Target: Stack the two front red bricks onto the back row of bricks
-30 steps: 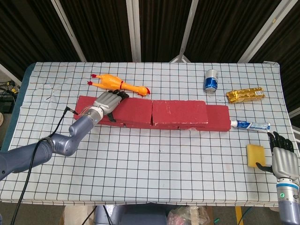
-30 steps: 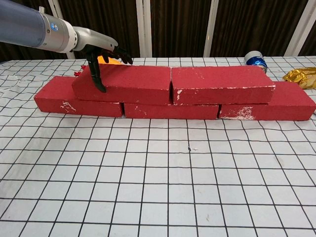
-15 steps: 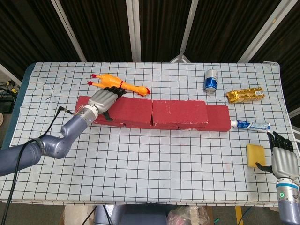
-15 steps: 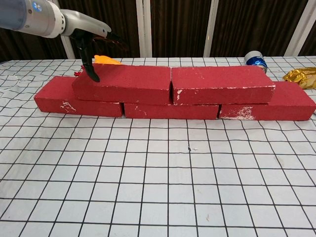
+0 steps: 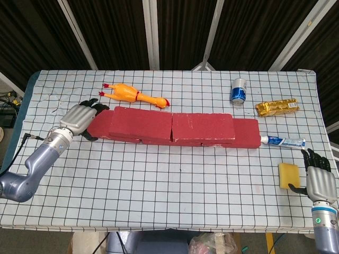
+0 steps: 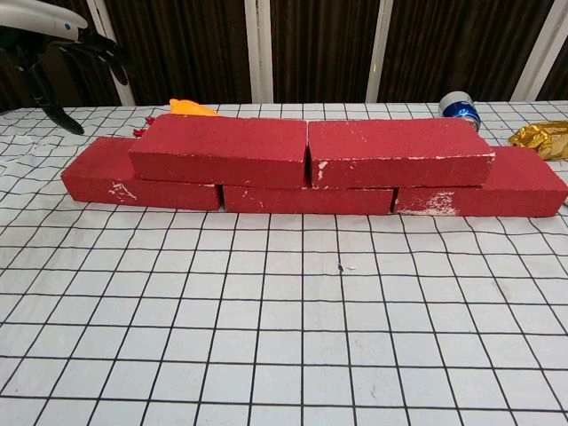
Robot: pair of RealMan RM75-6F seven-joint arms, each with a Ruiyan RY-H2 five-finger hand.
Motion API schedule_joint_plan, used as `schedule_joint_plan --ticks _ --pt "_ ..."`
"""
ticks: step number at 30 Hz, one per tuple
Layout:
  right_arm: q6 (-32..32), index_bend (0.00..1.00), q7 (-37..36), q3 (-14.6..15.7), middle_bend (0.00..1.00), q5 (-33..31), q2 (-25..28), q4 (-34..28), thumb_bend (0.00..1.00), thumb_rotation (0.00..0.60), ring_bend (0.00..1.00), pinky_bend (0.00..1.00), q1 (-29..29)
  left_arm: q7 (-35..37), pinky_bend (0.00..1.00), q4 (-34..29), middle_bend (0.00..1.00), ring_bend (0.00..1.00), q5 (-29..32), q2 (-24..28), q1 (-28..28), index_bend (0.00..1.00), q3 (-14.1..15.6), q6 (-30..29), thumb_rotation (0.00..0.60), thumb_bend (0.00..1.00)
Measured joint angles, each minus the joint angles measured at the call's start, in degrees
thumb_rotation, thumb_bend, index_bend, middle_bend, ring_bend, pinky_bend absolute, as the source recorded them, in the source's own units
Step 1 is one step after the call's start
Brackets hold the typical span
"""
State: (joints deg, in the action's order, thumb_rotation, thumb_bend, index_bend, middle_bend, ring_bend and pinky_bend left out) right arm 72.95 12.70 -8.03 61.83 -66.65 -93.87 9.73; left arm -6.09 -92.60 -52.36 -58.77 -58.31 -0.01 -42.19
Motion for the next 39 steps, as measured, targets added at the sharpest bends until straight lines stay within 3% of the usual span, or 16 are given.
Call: schedule_joint_plan --ticks 10,20,39 --pt "-0.45 0.03 -0.27 0.09 0.00 0.04 0.05 0.09 0.17 0.600 0.00 0.00 0.11 -0.16 0.11 1.65 0.19 0.00 -3.37 -0.98 3.67 0.20 1.10 0.20 0.600 0.00" --pt "-0.89 0.03 -0.57 0.14 0.00 -0.01 0.10 0.32 0.17 0.600 0.00 0.00 0.24 -4.29 0.11 4.78 0.19 0.00 -2.07 -4.73 4.60 0.19 2.05 1.90 0.600 0.00" --pt "-1.19 0.03 -1.00 0.02 0.00 -0.28 0.30 0.45 0.17 0.600 0.00 0.00 0.32 -8.17 0.11 6.03 0.20 0.00 -0.42 -8.12 4.12 0.18 0.96 3.93 0.600 0.00"
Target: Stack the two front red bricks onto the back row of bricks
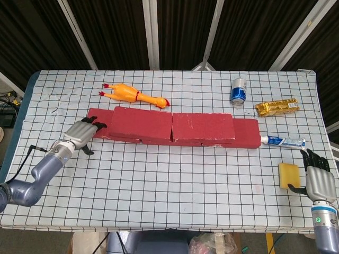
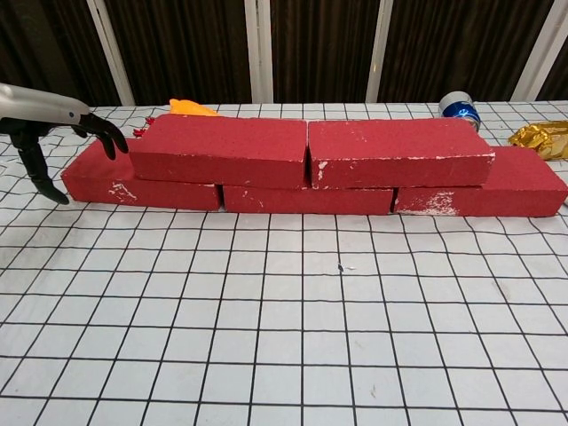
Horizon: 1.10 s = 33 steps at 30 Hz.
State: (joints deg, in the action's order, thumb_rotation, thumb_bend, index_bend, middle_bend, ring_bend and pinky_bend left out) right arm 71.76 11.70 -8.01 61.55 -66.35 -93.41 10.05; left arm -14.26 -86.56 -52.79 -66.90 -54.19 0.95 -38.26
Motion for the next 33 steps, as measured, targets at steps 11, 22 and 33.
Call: schedule_joint_plan --ticks 11,22,33 --pt "0.14 0.03 -0.44 -0.01 0.00 0.21 0.20 -0.11 0.17 0.600 0.00 0.00 -0.10 -1.24 0.11 -0.75 0.20 0.00 0.76 -0.25 -0.30 0.18 -0.51 0.46 0.600 0.00" --pt "0.05 0.03 -0.64 -0.03 0.00 0.18 0.32 -0.08 0.17 0.600 0.00 0.00 -0.09 -2.19 0.11 -1.54 0.21 0.00 1.28 -0.29 -0.70 0.18 -0.78 0.92 0.600 0.00" --pt "0.13 0.03 -0.92 -0.12 0.00 0.11 0.48 -0.16 0.17 0.600 0.00 0.00 -0.16 -2.99 0.11 -2.06 0.21 0.00 2.09 -0.22 -1.09 0.18 -0.91 1.07 0.600 0.00"
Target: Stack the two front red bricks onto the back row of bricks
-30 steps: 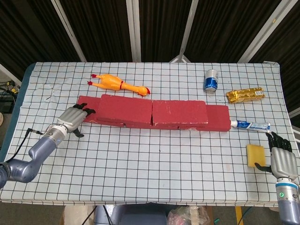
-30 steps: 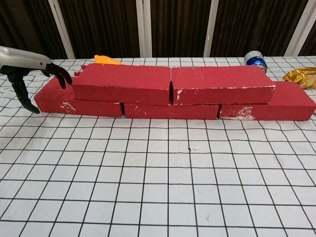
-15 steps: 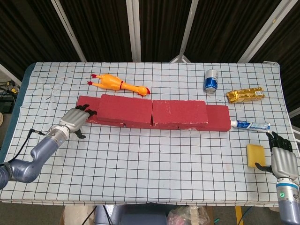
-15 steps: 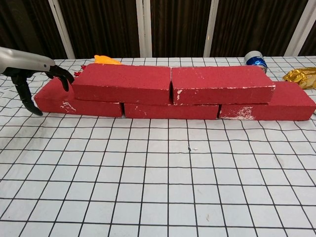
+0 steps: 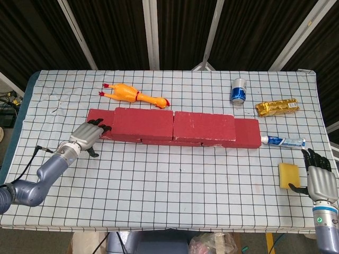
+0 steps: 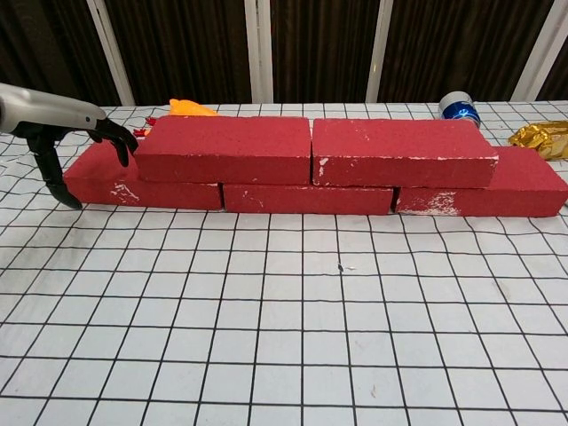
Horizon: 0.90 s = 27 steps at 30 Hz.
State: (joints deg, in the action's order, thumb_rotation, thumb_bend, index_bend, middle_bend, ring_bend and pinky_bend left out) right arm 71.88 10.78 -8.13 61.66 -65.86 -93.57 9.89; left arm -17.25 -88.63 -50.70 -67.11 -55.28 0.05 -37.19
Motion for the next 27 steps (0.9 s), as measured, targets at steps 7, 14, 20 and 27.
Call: schedule_joint_plan --ticks 7,14,20,27 --pt "0.16 0.03 -0.09 -0.03 0.00 0.06 -0.04 0.01 0.17 0.600 0.00 0.00 -0.04 -0.39 0.11 -1.20 0.21 0.00 0.20 1.25 -0.03 0.21 0.17 -0.07 0.600 0.00" --pt "0.17 0.03 -0.04 0.06 0.00 0.25 -0.08 -0.12 0.17 0.600 0.00 0.00 -0.03 -0.30 0.11 -5.91 0.19 0.00 0.31 6.94 0.69 0.19 0.70 -0.58 0.600 0.00" --pt "-0.23 0.03 -0.52 0.43 0.00 1.51 -0.05 -0.11 0.17 0.600 0.00 0.00 0.13 6.38 0.13 -13.12 0.11 0.00 -4.41 12.72 6.95 0.14 0.36 -6.86 0.600 0.00" --pt "1.04 0.03 -1.96 1.34 0.00 6.45 -0.63 1.39 0.17 0.600 0.00 0.00 0.08 13.23 0.13 -14.31 0.07 0.00 -18.90 13.58 21.14 0.14 2.57 -26.27 0.600 0.00"
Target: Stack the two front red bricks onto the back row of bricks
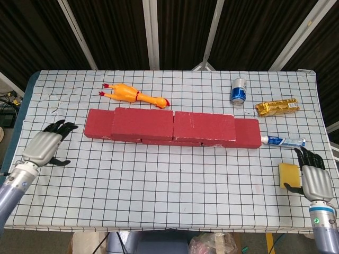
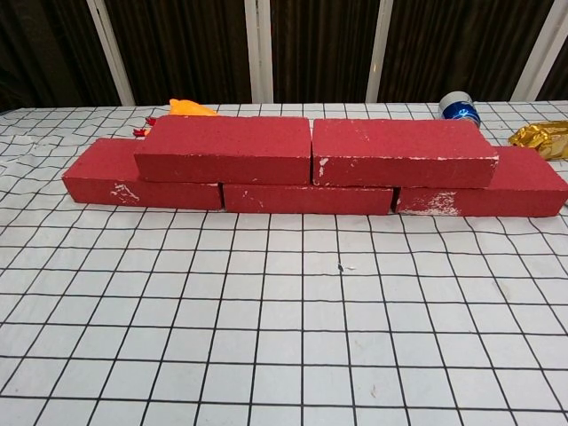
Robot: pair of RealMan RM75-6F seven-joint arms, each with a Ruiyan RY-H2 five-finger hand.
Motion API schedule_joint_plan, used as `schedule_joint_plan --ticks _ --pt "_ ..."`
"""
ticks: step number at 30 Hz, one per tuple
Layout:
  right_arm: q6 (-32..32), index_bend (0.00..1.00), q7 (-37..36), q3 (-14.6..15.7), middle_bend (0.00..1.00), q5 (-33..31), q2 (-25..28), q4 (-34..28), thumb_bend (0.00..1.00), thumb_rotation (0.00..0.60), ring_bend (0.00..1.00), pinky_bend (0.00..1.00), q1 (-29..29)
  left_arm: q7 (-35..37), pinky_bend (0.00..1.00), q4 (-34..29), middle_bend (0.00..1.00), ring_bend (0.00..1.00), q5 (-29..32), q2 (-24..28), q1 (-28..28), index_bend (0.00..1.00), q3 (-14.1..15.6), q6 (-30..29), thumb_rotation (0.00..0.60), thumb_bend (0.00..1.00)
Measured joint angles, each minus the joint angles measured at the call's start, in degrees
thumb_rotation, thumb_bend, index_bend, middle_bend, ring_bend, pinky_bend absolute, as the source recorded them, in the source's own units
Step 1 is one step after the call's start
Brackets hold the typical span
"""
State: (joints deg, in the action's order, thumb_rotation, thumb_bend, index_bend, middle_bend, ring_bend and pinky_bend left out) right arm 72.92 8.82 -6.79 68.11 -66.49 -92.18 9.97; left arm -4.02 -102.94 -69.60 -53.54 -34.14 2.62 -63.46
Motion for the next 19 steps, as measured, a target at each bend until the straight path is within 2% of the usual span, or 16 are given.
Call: schedule_joint_plan --ticks 5,11,15,19 --pt "1.01 0.03 -1.16 0.99 0.00 4.26 -0.56 1.50 0.17 0.600 0.00 0.00 0.04 0.83 0.13 3.96 0.07 0.00 -7.57 -3.41 11.06 0.16 2.33 -13.18 0.600 0.00" --pt "2.47 0.03 -3.37 2.09 0.00 8.89 -0.90 3.48 0.17 0.600 0.00 0.00 -0.02 -0.23 0.12 9.76 0.07 0.00 -12.19 -9.47 19.04 0.17 3.25 -23.58 0.600 0.00" --pt "2.93 0.03 -4.55 2.63 0.00 10.76 -0.82 4.08 0.17 0.600 0.00 0.00 -0.03 -0.85 0.12 13.35 0.08 0.00 -14.16 -13.14 22.58 0.20 3.43 -27.21 0.600 0.00" --pt "3.52 0.03 -5.11 2.98 0.00 11.86 -0.68 4.18 0.17 0.600 0.00 0.00 -0.20 -3.24 0.12 12.88 0.07 0.00 -14.64 -13.61 23.77 0.21 3.22 -27.87 0.600 0.00"
